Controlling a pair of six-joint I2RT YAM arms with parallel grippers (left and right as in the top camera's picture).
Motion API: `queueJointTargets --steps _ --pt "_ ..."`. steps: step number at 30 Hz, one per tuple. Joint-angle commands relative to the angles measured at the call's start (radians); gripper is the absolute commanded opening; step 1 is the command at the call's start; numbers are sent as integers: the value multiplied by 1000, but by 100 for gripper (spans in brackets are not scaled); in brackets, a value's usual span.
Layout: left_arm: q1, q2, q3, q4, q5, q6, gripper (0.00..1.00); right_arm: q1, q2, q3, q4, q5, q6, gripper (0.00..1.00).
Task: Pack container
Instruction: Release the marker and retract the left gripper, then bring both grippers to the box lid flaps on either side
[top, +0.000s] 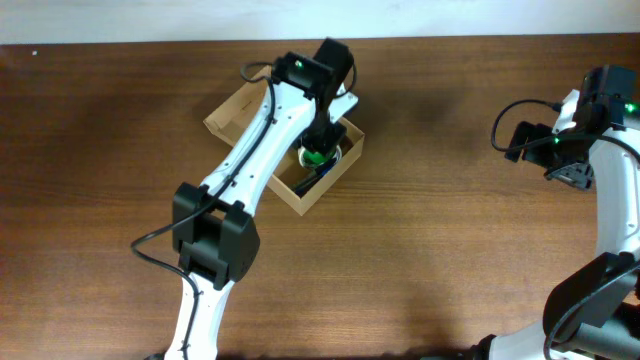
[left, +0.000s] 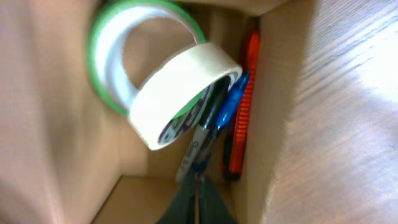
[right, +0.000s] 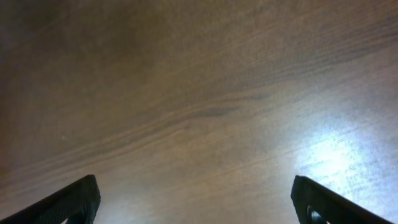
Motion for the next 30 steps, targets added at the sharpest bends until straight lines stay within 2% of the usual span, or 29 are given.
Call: queueJointTargets --steps 1,3,7,10,13,19,21,23,24,26,30 --pt "1 6 172 -59 -52 -35 2 -3 5 -4 7 -29 10 90" --pt "1 6 286 -121 -119 -52 2 -3 5 2 0 -29 10 64" --pt "4 3 496 -254 -234 -85 2 -1 5 73 -66 -25 8 40" --pt "35 -33 554 -272 -249 -105 2 30 5 206 -162 -25 5 32" --pt "98 -93 531 -272 -252 -112 2 75 5 303 -225 -21 -17 28" --pt "400 -314 340 -216 -237 -142 2 226 -14 397 -302 -8 -47 25" --pt "536 -401 233 -186 -216 -161 16 281 -19 397 -309 24 -47 24" --pt "663 -461 142 -185 -130 -209 19 327 -18 397 -303 35 -47 22" --pt "713 -474 108 -202 -58 -230 18 348 -15 397 -296 36 -47 21" --pt "790 -480 30 -251 74 -251 4 383 -1 397 -271 36 -47 15" --pt "808 -480 -189 -223 114 -251 2 425 56 397 -227 35 -32 10"
